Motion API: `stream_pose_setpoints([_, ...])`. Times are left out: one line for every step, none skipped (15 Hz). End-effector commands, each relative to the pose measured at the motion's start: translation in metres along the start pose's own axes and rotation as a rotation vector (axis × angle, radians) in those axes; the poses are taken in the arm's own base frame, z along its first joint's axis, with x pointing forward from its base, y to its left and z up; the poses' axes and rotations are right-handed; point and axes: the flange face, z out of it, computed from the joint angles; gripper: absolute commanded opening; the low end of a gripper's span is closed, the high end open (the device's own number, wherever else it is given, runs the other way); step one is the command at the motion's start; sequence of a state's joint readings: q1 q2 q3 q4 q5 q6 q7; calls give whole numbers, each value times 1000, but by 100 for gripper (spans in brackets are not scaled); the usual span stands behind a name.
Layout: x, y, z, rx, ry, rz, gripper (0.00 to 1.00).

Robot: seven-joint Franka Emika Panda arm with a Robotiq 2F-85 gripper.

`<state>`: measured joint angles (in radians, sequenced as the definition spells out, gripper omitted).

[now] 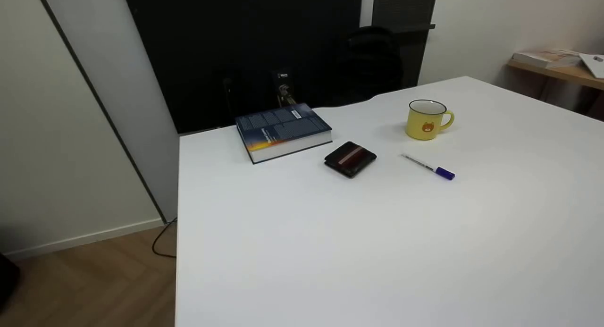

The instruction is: Put the pen in the cup

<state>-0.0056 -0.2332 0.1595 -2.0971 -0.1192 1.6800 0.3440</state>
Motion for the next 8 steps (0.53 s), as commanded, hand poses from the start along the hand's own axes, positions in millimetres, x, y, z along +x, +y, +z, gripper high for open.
stream_pose_setpoints([0,-6,-10,5,108,-161,100])
stream_pose_setpoints([2,-8,-13,-2,131,-213,100])
stream_pose_setpoints([4,-10,-16,-22,144,-269,100])
stream_pose_setpoints([5,-11,-18,-30,153,-327,100])
stream_pose_setpoints([6,-11,-19,-31,164,-387,100])
stream_pose_setpoints([8,-11,-20,-32,173,-444,100])
stream_pose_setpoints([9,-10,-20,-28,180,-504,100])
stream_pose_setpoints([7,-15,-14,-18,157,-419,100])
